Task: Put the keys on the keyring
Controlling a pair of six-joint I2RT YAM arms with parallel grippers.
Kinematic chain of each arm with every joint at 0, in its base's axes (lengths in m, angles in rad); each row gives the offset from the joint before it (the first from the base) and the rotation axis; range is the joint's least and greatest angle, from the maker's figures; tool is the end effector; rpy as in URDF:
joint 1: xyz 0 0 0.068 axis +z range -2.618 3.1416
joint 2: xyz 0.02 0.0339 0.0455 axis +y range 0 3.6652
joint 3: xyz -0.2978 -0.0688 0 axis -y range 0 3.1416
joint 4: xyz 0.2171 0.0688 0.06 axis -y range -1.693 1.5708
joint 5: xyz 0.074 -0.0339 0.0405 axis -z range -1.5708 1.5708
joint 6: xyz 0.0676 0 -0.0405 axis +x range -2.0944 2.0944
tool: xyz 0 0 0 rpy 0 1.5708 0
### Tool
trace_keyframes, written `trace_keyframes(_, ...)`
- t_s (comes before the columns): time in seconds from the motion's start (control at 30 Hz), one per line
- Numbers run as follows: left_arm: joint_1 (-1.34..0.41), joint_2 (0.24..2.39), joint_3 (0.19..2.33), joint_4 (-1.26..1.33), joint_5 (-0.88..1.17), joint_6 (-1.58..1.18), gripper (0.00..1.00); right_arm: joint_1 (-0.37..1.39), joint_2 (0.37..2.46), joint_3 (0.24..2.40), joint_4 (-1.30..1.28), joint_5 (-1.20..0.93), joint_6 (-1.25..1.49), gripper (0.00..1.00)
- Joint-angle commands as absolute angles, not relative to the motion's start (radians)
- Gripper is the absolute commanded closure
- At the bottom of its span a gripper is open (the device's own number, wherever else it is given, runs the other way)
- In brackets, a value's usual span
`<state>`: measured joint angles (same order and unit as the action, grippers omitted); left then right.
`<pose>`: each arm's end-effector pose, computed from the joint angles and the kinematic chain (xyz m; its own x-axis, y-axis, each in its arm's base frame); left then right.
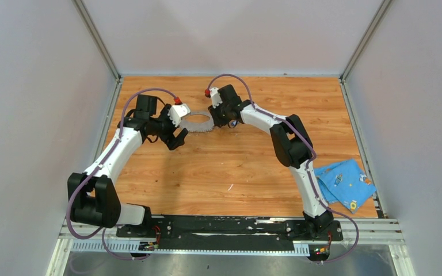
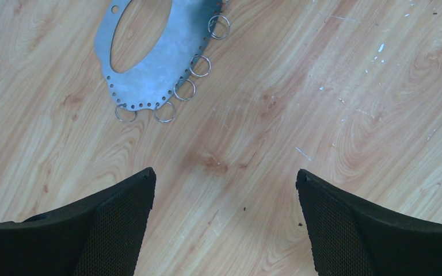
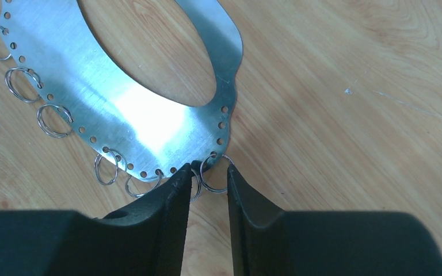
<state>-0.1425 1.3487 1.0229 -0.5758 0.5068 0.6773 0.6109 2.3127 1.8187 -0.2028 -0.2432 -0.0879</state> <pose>0.2545 -0.0697 0.2869 -0.3404 0.6024 -0.7220 0.8156 0.5713 0.0921 0.4395 0.3276 0.1933 -0.4615 -0.4272 -0.7775 -0.7514 0.6541 0.0866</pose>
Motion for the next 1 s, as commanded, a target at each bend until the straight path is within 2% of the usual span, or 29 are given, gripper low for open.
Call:
trace_keyframes(0.0, -0.149, 1.347, 1.055, -0.563, 0.508, 0.676, 0.06, 0.614, 2.345, 1.824, -0.258, -0.239, -0.122, 0.64)
trace_keyframes(0.07, -0.149, 1.351, 1.06, -0.563, 0.508, 0.676, 0.06, 0.615, 2.346, 1.821, -0.259, -0.236, -0.121, 0.64)
trace_keyframes(0.1, -0.15, 1.353, 1.063, -0.563, 0.508, 0.674, 0.06, 0.615, 2.346, 1.82, -0.258, -0.237, -0.119, 0.69)
trace_keyframes(0.13, -0.149, 1.353, 1.066, -0.563, 0.506, 0.672, 0.06, 0.615, 2.345, 1.817, -0.254, -0.237, -0.117, 0.78)
trace_keyframes(0.17, -0.149, 1.353, 1.067, -0.563, 0.505, 0.672, 0.06, 0.617, 2.343, 1.812, -0.248, -0.234, -0.115, 0.93)
trace_keyframes(0.2, -0.15, 1.353, 1.067, -0.563, 0.505, 0.671, 0.06, 0.618, 2.337, 1.808, -0.246, -0.232, -0.113, 0.99)
trace_keyframes(0.5, -0.15, 1.312, 1.039, -0.565, 0.53, 0.712, 0.09, 0.652, 2.147, 1.688, -0.18, -0.279, -0.096, 1.0)
trace_keyframes(0.8, -0.17, 1.248, 0.993, -0.58, 0.516, 0.931, 0.13, 0.675, 1.974, 1.531, -0.098, -0.3, -0.023, 1.0)
trace_keyframes(0.97, -0.173, 1.244, 0.997, -0.574, 0.534, 0.92, 0.15, 0.676, 1.937, 1.533, -0.101, -0.339, 0.059, 1.0)
